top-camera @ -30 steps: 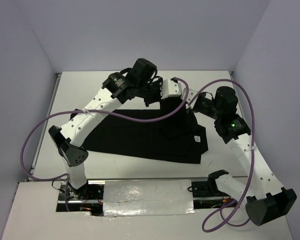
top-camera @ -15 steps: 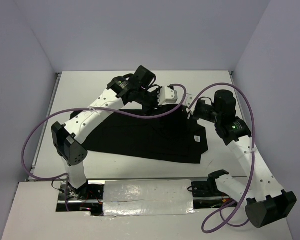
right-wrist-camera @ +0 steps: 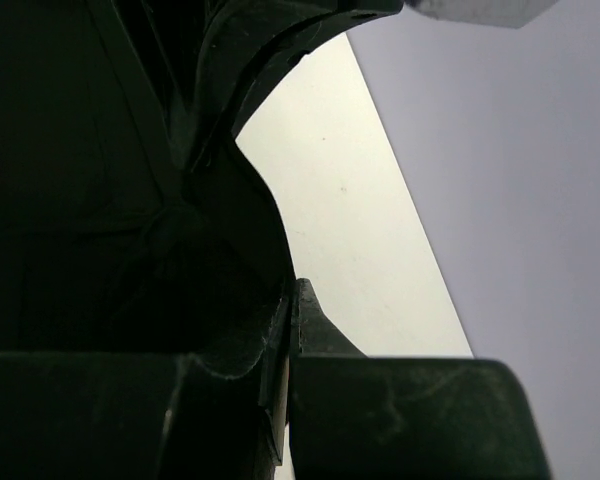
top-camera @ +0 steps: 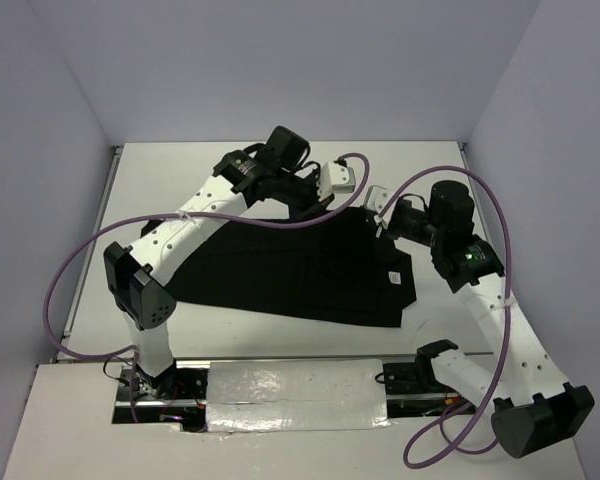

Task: Fold and stack the long sleeve shirts
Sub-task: Fold the shirt

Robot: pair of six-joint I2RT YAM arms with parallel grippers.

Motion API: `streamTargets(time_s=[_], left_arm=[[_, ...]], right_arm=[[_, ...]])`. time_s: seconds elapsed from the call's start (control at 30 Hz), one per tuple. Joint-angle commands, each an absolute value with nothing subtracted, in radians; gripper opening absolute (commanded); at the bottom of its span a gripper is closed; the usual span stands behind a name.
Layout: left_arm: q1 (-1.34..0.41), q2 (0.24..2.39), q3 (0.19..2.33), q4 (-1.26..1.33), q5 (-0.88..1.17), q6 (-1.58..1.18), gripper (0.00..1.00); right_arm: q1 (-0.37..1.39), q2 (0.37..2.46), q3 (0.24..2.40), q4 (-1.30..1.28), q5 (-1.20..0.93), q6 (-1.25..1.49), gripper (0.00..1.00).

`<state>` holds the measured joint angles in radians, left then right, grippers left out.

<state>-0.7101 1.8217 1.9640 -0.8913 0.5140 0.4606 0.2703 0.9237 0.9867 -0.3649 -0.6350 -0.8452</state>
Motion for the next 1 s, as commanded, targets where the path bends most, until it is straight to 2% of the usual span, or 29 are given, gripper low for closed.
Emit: streamTargets(time_s=[0.0,0.17,0.3,0.5,0.7,0.8,0.97], left_arm=[[-0.698,1.827,2.016,-0.825,0.486,0.416,0.0],[-0.692,1.877,2.216,-0.805,0.252,0.399,0.0],[-0.692,1.887,2.31,-0.796,0.186,0.436,0.0],[-0.693,1.865,2.376,-0.867,0.257,0.469,0.0],[-0.719,1.792,2.327,-1.021,0.391,0.547,0.0],[-0.764,1.755,2.319,-1.086,0.391,0.577,0.0],[-0.854,1.692,2.275,-1.121,0.281,0.565,0.0]], right_arm=[[0.268,0.931,0.982,-0.286,-0.591,-0.827,0.0],[0.268,0.986,1.052,-0.183,-0.465,-0.808,0.0],[0.27,1.058,1.121,-0.206,-0.43,-0.828,0.0],[0.27,1.016,1.135,-0.201,-0.432,-0.845,0.0],[0.268,0.933,1.154,-0.317,-0.456,-0.905,0.0],[0.268,0.893,1.163,-0.35,-0.426,-0.904,0.0],[0.27,0.824,1.18,-0.42,-0.455,-0.877,0.0]])
